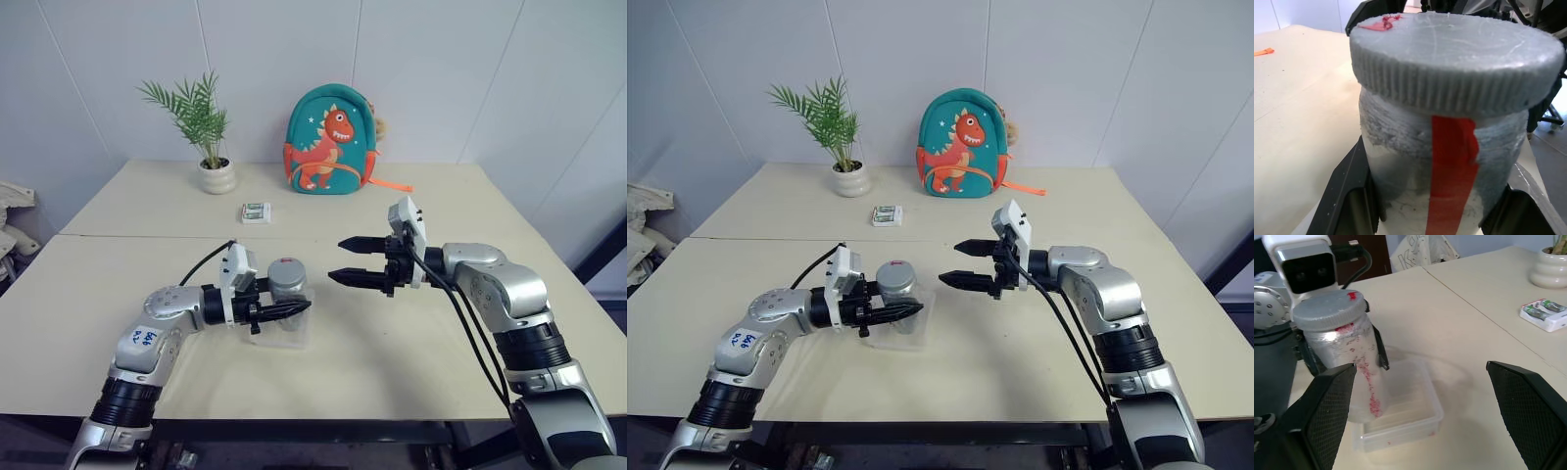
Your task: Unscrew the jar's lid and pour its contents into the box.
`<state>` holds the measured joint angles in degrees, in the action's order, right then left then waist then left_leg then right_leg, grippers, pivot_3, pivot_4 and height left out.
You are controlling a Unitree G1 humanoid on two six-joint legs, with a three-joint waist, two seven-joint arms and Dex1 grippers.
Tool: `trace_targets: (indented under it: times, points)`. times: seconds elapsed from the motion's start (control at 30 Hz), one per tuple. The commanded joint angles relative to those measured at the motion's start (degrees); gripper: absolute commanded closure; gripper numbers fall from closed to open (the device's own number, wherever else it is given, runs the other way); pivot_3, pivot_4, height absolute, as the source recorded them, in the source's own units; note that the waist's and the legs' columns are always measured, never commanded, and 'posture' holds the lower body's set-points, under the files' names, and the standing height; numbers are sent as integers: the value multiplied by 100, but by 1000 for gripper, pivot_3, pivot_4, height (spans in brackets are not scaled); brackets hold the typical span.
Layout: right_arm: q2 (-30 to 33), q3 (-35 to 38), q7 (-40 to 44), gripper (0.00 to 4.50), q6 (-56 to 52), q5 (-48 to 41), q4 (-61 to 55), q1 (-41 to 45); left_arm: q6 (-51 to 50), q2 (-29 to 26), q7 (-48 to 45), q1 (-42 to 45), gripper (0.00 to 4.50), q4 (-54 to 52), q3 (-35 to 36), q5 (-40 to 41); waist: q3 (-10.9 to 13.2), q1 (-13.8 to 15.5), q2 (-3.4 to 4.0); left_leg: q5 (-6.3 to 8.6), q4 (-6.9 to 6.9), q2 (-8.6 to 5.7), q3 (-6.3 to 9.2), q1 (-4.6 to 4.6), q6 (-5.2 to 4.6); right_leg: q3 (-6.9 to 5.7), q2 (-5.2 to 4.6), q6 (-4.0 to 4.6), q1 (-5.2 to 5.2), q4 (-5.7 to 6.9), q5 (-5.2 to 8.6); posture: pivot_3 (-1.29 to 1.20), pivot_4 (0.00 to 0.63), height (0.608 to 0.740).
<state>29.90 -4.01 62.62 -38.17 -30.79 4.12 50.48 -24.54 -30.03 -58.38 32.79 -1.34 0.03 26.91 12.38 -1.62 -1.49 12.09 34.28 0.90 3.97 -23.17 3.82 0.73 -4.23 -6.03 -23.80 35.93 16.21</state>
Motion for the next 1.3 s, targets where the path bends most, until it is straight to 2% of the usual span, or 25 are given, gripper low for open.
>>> trace_targets:
  times: [0.03,0.27,0.57,0.67,0.97,1.3]
  points:
    - [-214,83,-87,17,-159,-313,-615,96,-125,-41,-25,83,2510,-195,130,208,0,-15,0,0,-1,0,0,0,0,0,0,0,0,0,0,0,150,740]
    - [-781,-291,-450,17,-131,-139,-848,303,-214,-28,-115,158,2510,-158,136,317,0,3,0,-1,6,0,0,2,1,0,0,0,1,4,-1,0,150,740]
    - [-1193,-566,-645,17,-33,130,-534,566,764,47,-295,136,2510,-28,76,11,0,-1,0,-1,2,0,1,1,1,0,0,0,0,2,0,0,150,740]
    - [-1227,-614,-619,17,16,194,-442,608,1097,84,-407,93,2510,32,67,-33,0,3,0,-1,3,0,1,1,1,0,0,0,0,2,0,0,150,740]
    - [-1241,-567,-603,17,156,277,-280,638,1048,63,-424,61,2510,47,18,36,0,-1,0,0,2,0,1,1,1,0,0,0,0,3,0,0,150,740]
    - [-769,-333,-410,17,254,335,-159,535,637,-20,-507,-22,2510,-69,-13,143,0,0,0,0,2,-1,1,1,0,0,0,0,0,3,0,0,150,740]
